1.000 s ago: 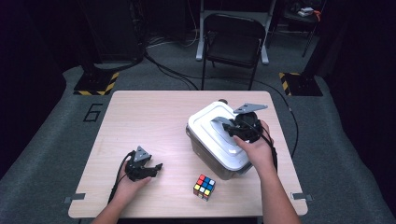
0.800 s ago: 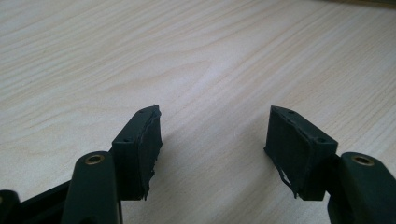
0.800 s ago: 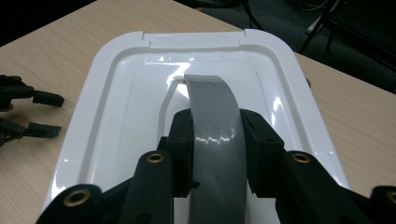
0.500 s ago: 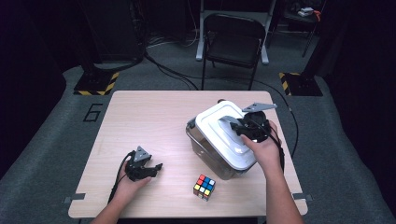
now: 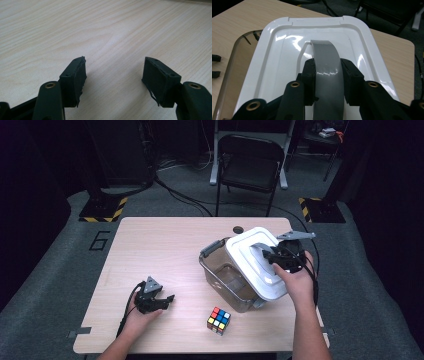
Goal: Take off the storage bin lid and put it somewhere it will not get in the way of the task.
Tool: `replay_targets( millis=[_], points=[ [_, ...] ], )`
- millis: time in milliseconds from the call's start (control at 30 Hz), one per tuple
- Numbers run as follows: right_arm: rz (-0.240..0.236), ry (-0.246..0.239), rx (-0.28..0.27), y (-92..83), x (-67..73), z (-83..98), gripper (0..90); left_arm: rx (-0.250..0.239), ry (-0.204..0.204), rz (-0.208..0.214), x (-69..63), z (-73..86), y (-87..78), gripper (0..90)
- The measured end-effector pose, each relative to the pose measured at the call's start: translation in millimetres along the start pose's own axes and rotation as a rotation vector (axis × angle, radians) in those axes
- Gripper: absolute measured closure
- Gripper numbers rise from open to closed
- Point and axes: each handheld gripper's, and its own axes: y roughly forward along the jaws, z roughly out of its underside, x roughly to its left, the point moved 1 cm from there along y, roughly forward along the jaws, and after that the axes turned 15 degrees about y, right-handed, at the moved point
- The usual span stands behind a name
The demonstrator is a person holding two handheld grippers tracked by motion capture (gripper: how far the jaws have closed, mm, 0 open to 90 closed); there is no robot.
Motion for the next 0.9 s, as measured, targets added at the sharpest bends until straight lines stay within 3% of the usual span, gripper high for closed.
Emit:
replay_targets(
  millis=[167,333,900],
  points=[
    [0.014,0.013,-0.009,-3.7,-8.3,0.6,67.0,0.004,0.004,0.002,0.2,0.1,-0.3,35.3],
    [0.062,0.036,-0.021,-8.7,-22.2,0.9,67.0,0.005,0.001,0.003,0.0,0.1,-0.4,35.3],
    [0.121,0.098,-0.049,-20.6,-52.0,3.6,67.0,0.000,0.000,0.001,0.0,0.0,0.0,35.2]
  ],
)
